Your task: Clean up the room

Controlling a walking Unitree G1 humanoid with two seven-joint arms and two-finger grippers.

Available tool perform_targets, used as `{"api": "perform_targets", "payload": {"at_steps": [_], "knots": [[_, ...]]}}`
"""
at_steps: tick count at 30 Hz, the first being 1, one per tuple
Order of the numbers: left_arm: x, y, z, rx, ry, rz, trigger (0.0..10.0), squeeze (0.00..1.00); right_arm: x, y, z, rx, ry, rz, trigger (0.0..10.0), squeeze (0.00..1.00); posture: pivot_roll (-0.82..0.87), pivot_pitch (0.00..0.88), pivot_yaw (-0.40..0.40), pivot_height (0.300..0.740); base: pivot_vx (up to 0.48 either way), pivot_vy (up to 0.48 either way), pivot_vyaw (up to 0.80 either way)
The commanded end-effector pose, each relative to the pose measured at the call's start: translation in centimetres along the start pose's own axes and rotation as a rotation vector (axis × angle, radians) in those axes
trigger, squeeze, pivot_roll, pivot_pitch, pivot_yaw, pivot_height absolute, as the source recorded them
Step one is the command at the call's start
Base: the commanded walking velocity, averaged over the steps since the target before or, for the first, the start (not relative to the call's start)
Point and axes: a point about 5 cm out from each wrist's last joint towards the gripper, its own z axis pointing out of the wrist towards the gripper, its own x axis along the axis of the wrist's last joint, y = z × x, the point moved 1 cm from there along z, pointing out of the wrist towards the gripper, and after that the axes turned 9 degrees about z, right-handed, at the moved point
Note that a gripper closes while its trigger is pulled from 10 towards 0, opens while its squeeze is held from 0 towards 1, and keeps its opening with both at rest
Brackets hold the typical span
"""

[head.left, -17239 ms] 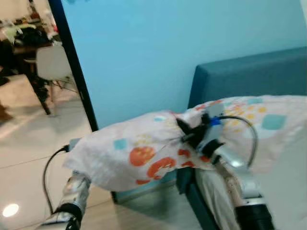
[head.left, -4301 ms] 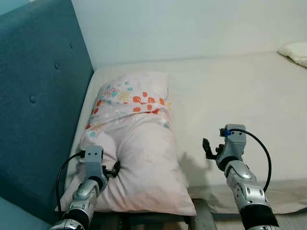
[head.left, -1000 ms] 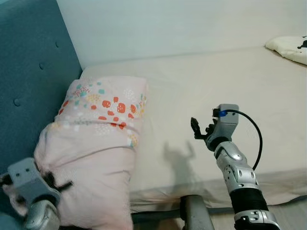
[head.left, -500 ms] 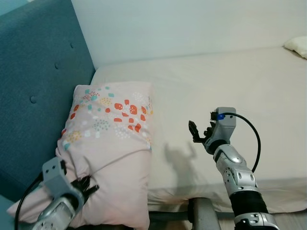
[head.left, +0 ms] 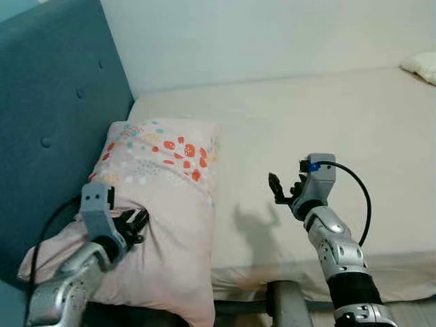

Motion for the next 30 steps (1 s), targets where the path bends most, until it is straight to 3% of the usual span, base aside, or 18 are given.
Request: {"api": "perform_targets", "payload": {"at_steps": [1, 2, 5, 6, 8, 9, 12, 14, 15, 16, 18, 19, 21, 22, 25, 27, 30], "knots": [[-0.3, 0.3, -0.4, -0.109, -0.033, 0.131, 10.0, 1.0, -0.3, 0.0, -0.2, 0.003, -0.01, 0.011, 10.0, 0.0, -0.07, 0.113, 0.106, 0.582, 0.0, 0.0, 0.0], [-0.3, 0.3, -0.4, -0.109, -0.033, 0.131, 10.0, 1.0, -0.3, 0.0, -0.2, 0.003, -0.01, 0.011, 10.0, 0.0, -0.07, 0.113, 0.106, 0.582, 0.0, 0.0, 0.0], [0.0, 0.9, -2.2, -0.382, -0.095, 0.392, 10.0, 1.0, -0.4, 0.1, -0.2, 0.0, -0.014, 0.009, 10.0, 0.0, -0.07, 0.111, 0.105, 0.582, 0.0, 0.0, 0.0], [0.0, 0.9, -2.2, -0.382, -0.095, 0.392, 10.0, 1.0, -0.4, 0.1, -0.2, 0.0, -0.014, 0.009, 10.0, 0.0, -0.07, 0.111, 0.105, 0.582, 0.0, 0.0, 0.0], [0.2, 1.4, -3.4, -0.536, -0.133, 0.474, 10.0, 1.0, -0.5, 0.1, -0.2, -0.001, -0.016, 0.008, 10.0, 0.0, -0.07, 0.113, 0.105, 0.582, 0.0, 0.0, 0.0], [0.2, 1.4, -3.4, -0.536, -0.133, 0.474, 10.0, 1.0, -0.5, 0.1, -0.2, -0.001, -0.016, 0.008, 10.0, 0.0, -0.07, 0.113, 0.105, 0.582, 0.0, 0.0, 0.0], [0.2, 2.2, -4.8, -0.708, -0.183, 0.527, 10.0, 1.0, -0.5, 0.0, -0.2, 0.0, -0.019, 0.007, 10.0, 0.0, -0.08, 0.115, 0.104, 0.582, 0.0, 0.0, 0.0], [0.1, 2.4, -5.2, -0.758, -0.198, 0.535, 10.0, 1.0, -0.5, 0.0, -0.3, 0.0, -0.019, 0.007, 10.0, 0.0, -0.08, 0.115, 0.104, 0.582, 0.0, 0.0, 0.0], [-0.3, 2.7, -5.9, -0.842, -0.252, 0.563, 10.0, 1.0, -0.5, 0.0, -0.3, -0.001, -0.02, 0.006, 10.0, 0.0, -0.08, 0.116, 0.104, 0.582, 0.0, 0.0, 0.0], [-0.3, 2.7, -5.9, -0.842, -0.252, 0.563, 10.0, 1.0, -0.5, 0.0, -0.3, -0.001, -0.02, 0.006, 10.0, 0.0, -0.08, 0.116, 0.104, 0.582, 0.0, 0.0, 0.0], [-1.3, 3.1, -6.8, -0.959, -0.342, 0.6, 10.0, 1.0, -0.5, 0.2, -0.4, -0.005, -0.022, 0.004, 10.0, 0.0, -0.08, 0.116, 0.104, 0.582, 0.0, 0.0, 0.0], [-2.4, 3.3, -7.4, -1.027, -0.417, 0.632, 10.0, 0.8, -0.5, 0.3, -0.4, -0.008, -0.023, 0.003, 10.0, 0.0, -0.09, 0.119, 0.106, 0.582, 0.0, 0.0, 0.0], [-3.1, 3.4, -7.7, -1.066, -0.464, 0.652, 10.0, 0.8, -0.5, 0.3, -0.4, -0.01, -0.024, 0.002, 10.0, 0.0, -0.09, 0.12, 0.107, 0.582, 0.0, 0.0, 0.0], [-4.0, 3.3, -7.9, -1.088, -0.51, 0.675, 10.0, 0.0, -0.5, 0.3, -0.4, -0.011, -0.024, 0.002, 10.0, 0.0, -0.09, 0.12, 0.107, 0.582, 0.0, 0.0, 0.0], [-5.3, 3.2, -7.7, -1.089, -0.568, 0.713, 10.0, 0.0, -0.5, 0.4, -0.5, -0.014, -0.025, 0.001, 10.0, 0.0, -0.09, 0.12, 0.107, 0.582, 0.0, 0.0, 0.0], [-7.4, 2.4, -6.3, -1.008, -0.621, 0.838, 10.0, 0.0, -0.6, 0.4, -0.6, -0.017, -0.027, 0.0, 10.0, 0.0, -0.1, 0.124, 0.107, 0.582, 0.0, 0.0, 0.0], [-8.0, 1.7, -4.8, -0.918, -0.606, 0.936, 10.0, 0.0, -0.6, 0.4, -0.6, -0.018, -0.027, 0.001, 10.0, 0.0, -0.1, 0.124, 0.107, 0.582, 0.0, 0.0, 0.0]]}}
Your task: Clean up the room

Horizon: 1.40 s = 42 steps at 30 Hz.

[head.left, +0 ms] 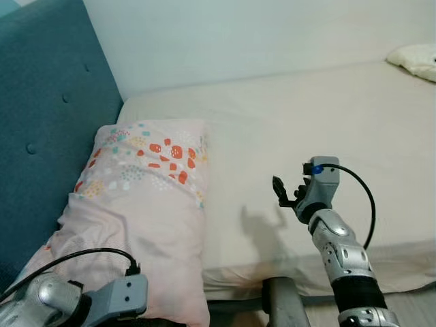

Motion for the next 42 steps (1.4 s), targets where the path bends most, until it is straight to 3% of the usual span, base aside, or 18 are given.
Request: {"api": "perform_targets", "payload": {"at_steps": [1, 6, 11, 13, 16, 17, 18, 23, 24, 32, 33, 40, 42], "knots": [[-0.7, -0.1, 0.3, 0.024, -0.047, 0.027, 10.0, 0.0, -0.3, -0.2, -0.1, 0.002, -0.012, 0.011, 10.0, 0.0, -0.1, 0.124, 0.107, 0.582, 0.0, 0.0, 0.0], [-0.8, -4.0, 1.2, 0.27, -0.117, 0.153, 10.0, 0.0, -0.2, -0.1, -0.2, -0.005, -0.008, 0.013, 10.0, 0.0, -0.1, 0.124, 0.11, 0.582, 0.0, 0.0, 0.0], [-1.1, -6.0, 1.4, 0.408, -0.191, 0.261, 10.0, 0.0, -0.1, 0.0, -0.2, -0.008, -0.004, 0.014, 10.0, 0.0, -0.1, 0.125, 0.112, 0.582, 0.0, 0.0, 0.0], [-1.1, -7.4, 1.3, 0.52, -0.208, 0.294, 10.0, 0.0, -0.1, 0.1, -0.3, -0.01, -0.003, 0.016, 10.0, 0.0, -0.1, 0.124, 0.11, 0.582, 0.0, 0.0, 0.0], [-0.3, -10.0, 0.5, 0.711, -0.147, 0.238, 10.0, 0.0, -0.1, 0.1, -0.3, -0.013, -0.004, 0.015, 10.0, 0.0, -0.1, 0.125, 0.107, 0.582, 0.0, 0.0, 0.0], [-0.3, -10.0, 0.5, 0.711, -0.147, 0.238, 10.0, 0.0, -0.1, 0.1, -0.3, -0.013, -0.004, 0.015, 10.0, 0.0, -0.1, 0.125, 0.107, 0.582, 0.0, 0.0, 0.0], [0.8, -11.7, -0.2, 0.82, -0.066, 0.18, 10.0, 0.0, -0.1, 0.1, -0.3, -0.013, -0.004, 0.015, 10.0, 0.0, -0.1, 0.125, 0.108, 0.582, 0.0, 0.0, 0.0], [2.1, -13.2, -0.7, 0.909, 0.037, 0.115, 10.0, 0.0, 0.0, 0.2, -0.3, -0.014, -0.004, 0.016, 10.0, 0.0, -0.1, 0.126, 0.108, 0.582, 0.0, 0.0, 0.0], [3.2, -13.9, -0.6, 0.936, 0.09, 0.116, 10.0, 0.0, -0.1, 0.2, -0.4, -0.016, -0.006, 0.017, 10.0, 0.0, -0.1, 0.128, 0.109, 0.582, 0.0, 0.0, 0.0], [3.6, -14.0, 0.5, 0.926, 0.086, 0.146, 10.0, 0.0, -0.3, 0.0, -0.5, -0.014, -0.01, 0.018, 10.0, 0.0, -0.11, 0.131, 0.112, 0.582, 0.0, 0.0, 0.0], [3.0, -13.4, 1.5, 0.895, 0.074, 0.13, 10.0, 0.0, -0.4, 0.1, -0.5, -0.016, -0.013, 0.017, 10.0, 0.0, -0.11, 0.133, 0.11, 0.582, 0.0, 0.0, 0.0], [2.0, -12.2, 3.2, 0.829, 0.056, 0.086, 10.0, 0.0, -0.5, 0.2, -0.5, -0.019, -0.017, 0.014, 10.0, 0.0, -0.1, 0.133, 0.107, 0.582, 0.0, 0.0, 0.0], [0.5, -11.5, 3.6, 0.779, -0.014, 0.082, 10.0, 0.0, -0.5, 0.0, -0.4, -0.012, -0.02, 0.012, 10.0, 0.0, -0.11, 0.132, 0.105, 0.582, 0.0, 0.0, 0.0]]}}
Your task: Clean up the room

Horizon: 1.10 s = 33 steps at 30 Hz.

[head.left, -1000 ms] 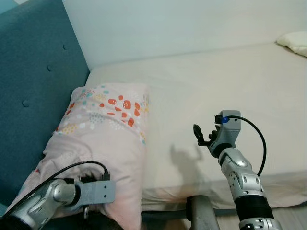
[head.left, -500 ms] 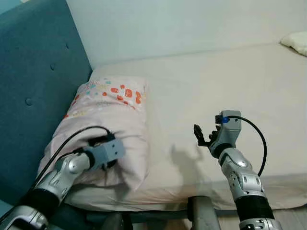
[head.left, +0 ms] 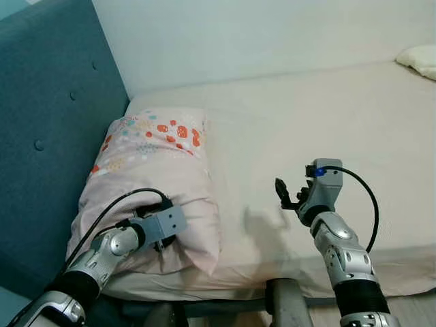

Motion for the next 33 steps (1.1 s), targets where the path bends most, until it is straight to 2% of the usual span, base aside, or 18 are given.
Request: {"api": "perform_targets", "payload": {"at_steps": [1, 3, 6, 7, 10, 11, 12, 13, 15, 16, 17, 22, 24, 26, 27, 29, 33], "knots": [[-1.5, 1.0, -0.5, -0.046, -0.062, 0.013, 10.0, 0.0, -0.3, -0.4, -0.1, 0.009, -0.015, 0.012, 10.0, 0.0, -0.11, 0.132, 0.105, 0.582, 0.0, 0.0, 0.0], [-2.7, 0.9, -1.3, -0.098, -0.1, 0.022, 10.0, 0.0, -0.3, -0.5, 0.0, 0.014, -0.017, 0.01, 10.0, 0.0, -0.11, 0.129, 0.104, 0.582, 0.0, 0.0, 0.0], [-4.0, 0.9, -3.2, -0.261, -0.095, 0.016, 10.0, 0.0, -0.4, -0.4, 0.0, 0.016, -0.02, 0.008, 10.0, 0.0, -0.1, 0.126, 0.1, 0.582, 0.0, 0.0, 0.0], [-4.0, 0.9, -3.2, -0.261, -0.095, 0.016, 10.0, 0.0, -0.4, -0.4, 0.0, 0.016, -0.02, 0.008, 10.0, 0.0, -0.1, 0.126, 0.1, 0.582, 0.0, 0.0, 0.0], [-4.9, 1.3, -5.7, -0.467, -0.079, 0.014, 10.0, 0.0, -0.4, -0.4, 0.1, 0.017, -0.022, 0.008, 10.0, 0.0, -0.09, 0.123, 0.098, 0.582, 0.0, 0.0, 0.0], [-5.1, 1.2, -6.6, -0.515, -0.088, 0.033, 10.0, 0.0, -0.3, -0.5, 0.2, 0.019, -0.022, 0.007, 10.0, 0.0, -0.09, 0.123, 0.098, 0.582, 0.0, 0.0, 0.0], [-5.1, 1.2, -6.6, -0.515, -0.088, 0.033, 10.0, 0.0, -0.3, -0.5, 0.2, 0.019, -0.022, 0.007, 10.0, 0.0, -0.09, 0.123, 0.098, 0.582, 0.0, 0.0, 0.0], [-5.6, 1.0, -7.7, -0.572, -0.117, 0.064, 10.0, 0.0, -0.3, -0.5, 0.2, 0.021, -0.022, 0.007, 10.0, 0.0, -0.09, 0.122, 0.101, 0.582, 0.0, 0.0, 0.0], [-6.4, 1.2, -10.5, -0.741, -0.196, 0.045, 10.0, 0.0, -0.3, -0.6, 0.2, 0.023, -0.021, 0.007, 10.0, 0.0, -0.09, 0.122, 0.102, 0.582, 0.0, 0.0, 0.0], [-6.4, 1.2, -10.5, -0.741, -0.196, 0.045, 10.0, 0.0, -0.3, -0.6, 0.2, 0.023, -0.021, 0.007, 10.0, 0.0, -0.09, 0.122, 0.102, 0.582, 0.0, 0.0, 0.0], [-6.4, 1.7, -12.0, -0.839, -0.223, 0.01, 10.0, 0.0, -0.3, -0.6, 0.1, 0.022, -0.021, 0.008, 10.0, 0.0, -0.09, 0.126, 0.101, 0.582, 0.0, 0.0, 0.0], [-7.3, 3.2, -12.1, -0.884, -0.258, 0.011, 10.0, 0.0, -0.5, -0.2, -0.1, 0.011, -0.025, 0.009, 10.0, 0.0, -0.09, 0.133, 0.103, 0.582, 0.0, 0.0, 0.0], [-8.8, 4.0, -11.6, -0.867, -0.334, 0.037, 10.0, 0.0, -0.5, -0.1, -0.2, 0.007, -0.024, 0.009, 10.0, 0.0, -0.1, 0.138, 0.104, 0.582, 0.0, 0.0, 0.0], [-9.3, 4.1, -11.4, -0.853, -0.369, 0.05, 10.0, 0.0, -0.5, 0.0, -0.2, 0.006, -0.023, 0.009, 10.0, 0.0, -0.1, 0.138, 0.104, 0.582, 0.0, 0.0, 0.0], [-9.9, 4.2, -10.9, -0.813, -0.416, 0.058, 10.0, 0.0, -0.4, 0.0, -0.3, 0.004, -0.021, 0.009, 10.0, 0.0, -0.1, 0.14, 0.101, 0.582, 0.0, 0.0, 0.0], [-10.7, 4.1, -9.9, -0.727, -0.494, 0.128, 10.0, 0.0, -0.4, 0.1, -0.3, 0.001, -0.02, 0.008, 10.0, 0.0, -0.1, 0.143, 0.102, 0.582, 0.0, 0.0, 0.0], [-10.3, 2.7, -7.7, -0.545, -0.52, 0.233, 10.0, 0.0, -0.3, 0.2, -0.4, -0.003, -0.018, 0.007, 10.0, 0.0, -0.11, 0.143, 0.104, 0.582, 0.0, 0.0, 0.0]]}}
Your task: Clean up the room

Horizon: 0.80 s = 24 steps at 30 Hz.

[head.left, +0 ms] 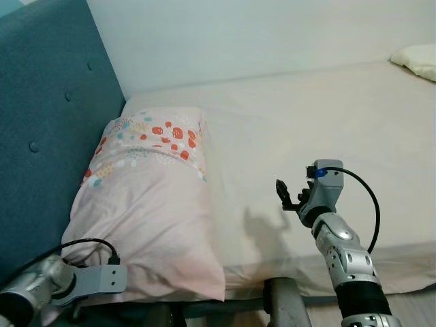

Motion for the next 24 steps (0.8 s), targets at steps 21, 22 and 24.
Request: {"api": "perform_targets", "payload": {"at_steps": [21, 22, 24], "knots": [[0.9, -4.6, 0.4, 0.485, -0.073, 0.049, 10.0, 0.0, -0.2, 0.6, -0.3, -0.023, -0.011, 0.014, 10.0, 0.0, -0.11, 0.136, 0.105, 0.582, 0.0, 0.0, 0.0], [1.1, -4.7, 0.5, 0.495, -0.061, 0.05, 10.0, 0.0, -0.2, 0.6, -0.3, -0.021, -0.012, 0.014, 10.0, 0.0, -0.11, 0.135, 0.105, 0.582, 0.0, 0.0, 0.0], [1.8, -4.9, 0.6, 0.511, -0.024, 0.038, 10.0, 0.0, -0.2, 0.5, -0.2, -0.018, -0.012, 0.015, 10.0, 0.0, -0.11, 0.134, 0.105, 0.582, 0.0, 0.0, 0.0]]}}
